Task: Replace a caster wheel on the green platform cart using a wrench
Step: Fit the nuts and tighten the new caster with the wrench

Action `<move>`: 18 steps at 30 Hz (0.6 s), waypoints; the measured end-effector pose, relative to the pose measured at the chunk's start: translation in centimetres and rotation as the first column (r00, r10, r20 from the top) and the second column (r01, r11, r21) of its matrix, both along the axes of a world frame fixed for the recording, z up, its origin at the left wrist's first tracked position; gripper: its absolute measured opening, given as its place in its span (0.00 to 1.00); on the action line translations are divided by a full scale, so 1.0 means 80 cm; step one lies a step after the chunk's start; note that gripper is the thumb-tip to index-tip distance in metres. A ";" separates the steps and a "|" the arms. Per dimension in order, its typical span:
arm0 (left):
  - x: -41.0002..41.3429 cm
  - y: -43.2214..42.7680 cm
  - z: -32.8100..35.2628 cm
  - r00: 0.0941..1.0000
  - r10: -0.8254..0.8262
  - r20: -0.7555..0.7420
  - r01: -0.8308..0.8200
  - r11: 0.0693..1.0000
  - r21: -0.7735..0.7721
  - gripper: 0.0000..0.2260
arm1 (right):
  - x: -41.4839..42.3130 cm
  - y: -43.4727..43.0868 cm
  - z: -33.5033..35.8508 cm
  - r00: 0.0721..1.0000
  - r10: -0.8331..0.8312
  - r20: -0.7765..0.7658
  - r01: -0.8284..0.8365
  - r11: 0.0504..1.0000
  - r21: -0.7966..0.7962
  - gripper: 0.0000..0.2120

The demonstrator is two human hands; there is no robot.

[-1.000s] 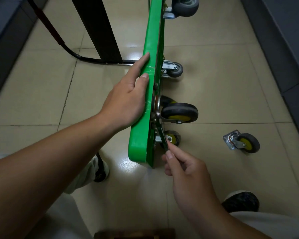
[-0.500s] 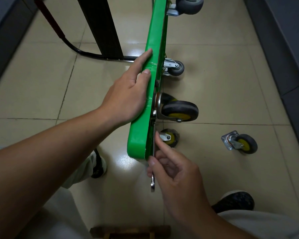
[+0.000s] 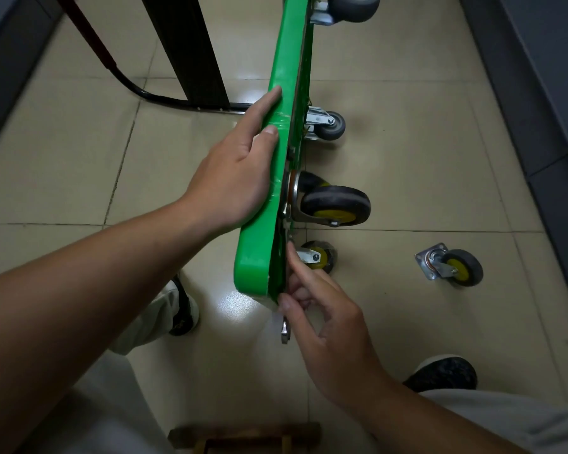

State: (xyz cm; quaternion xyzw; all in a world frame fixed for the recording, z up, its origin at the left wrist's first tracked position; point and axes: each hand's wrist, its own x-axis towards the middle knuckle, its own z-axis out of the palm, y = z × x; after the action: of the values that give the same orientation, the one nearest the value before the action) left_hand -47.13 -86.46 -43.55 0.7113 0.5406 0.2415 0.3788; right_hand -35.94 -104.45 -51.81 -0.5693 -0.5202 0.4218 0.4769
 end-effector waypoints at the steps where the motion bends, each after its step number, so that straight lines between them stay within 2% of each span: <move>1: 0.000 0.000 0.000 1.000 -0.001 -0.003 0.001 1.000 0.000 0.23 | 0.001 0.001 -0.003 1.000 0.005 0.001 -0.005 1.000 0.006 0.33; 9: -0.001 0.003 -0.003 1.000 -0.017 -0.001 0.017 1.000 0.002 0.22 | 0.004 0.007 -0.008 1.000 0.009 -0.007 -0.009 0.999 0.045 0.32; 18: 0.000 0.001 -0.003 1.000 -0.005 0.005 0.004 1.000 0.012 0.24 | -0.011 0.010 0.047 0.940 -0.143 -0.311 0.093 0.981 -0.170 0.21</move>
State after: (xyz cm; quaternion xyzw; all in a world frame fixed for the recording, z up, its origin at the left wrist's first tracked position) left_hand -47.09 -86.42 -43.77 0.7141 0.5367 0.2455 0.3765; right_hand -36.80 -103.69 -48.05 -0.5580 -0.3663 0.5182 0.5347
